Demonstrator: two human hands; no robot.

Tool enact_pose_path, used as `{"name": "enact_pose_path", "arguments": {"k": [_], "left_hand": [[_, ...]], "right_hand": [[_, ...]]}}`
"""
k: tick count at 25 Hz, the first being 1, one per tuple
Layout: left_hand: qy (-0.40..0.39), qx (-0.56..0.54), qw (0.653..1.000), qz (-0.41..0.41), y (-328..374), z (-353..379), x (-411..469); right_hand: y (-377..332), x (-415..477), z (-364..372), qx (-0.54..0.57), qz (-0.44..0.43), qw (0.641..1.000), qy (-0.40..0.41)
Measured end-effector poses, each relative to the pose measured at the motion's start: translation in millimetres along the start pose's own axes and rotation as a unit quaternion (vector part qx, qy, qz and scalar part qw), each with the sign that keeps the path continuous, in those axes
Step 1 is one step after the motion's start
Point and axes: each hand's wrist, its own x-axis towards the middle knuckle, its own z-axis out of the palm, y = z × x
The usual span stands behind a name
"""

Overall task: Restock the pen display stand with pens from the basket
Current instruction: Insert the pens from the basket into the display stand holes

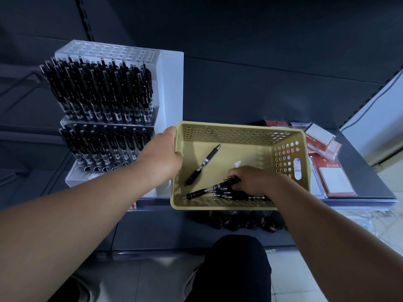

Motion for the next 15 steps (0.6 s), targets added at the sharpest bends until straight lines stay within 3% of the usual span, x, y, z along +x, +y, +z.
{"name": "enact_pose_path", "arguments": {"k": [7,15], "left_hand": [[-0.024,-0.066,0.997,-0.038,2.8,-2.8,14.1],[-0.025,-0.087,0.993,-0.075,19.9,-5.4,16.9]], "right_hand": [[-6.8,-14.3,-19.6,0.033,0.001,0.979,0.200],[-23.9,-45.1,-47.3,0.087,-0.031,0.955,0.283]]}}
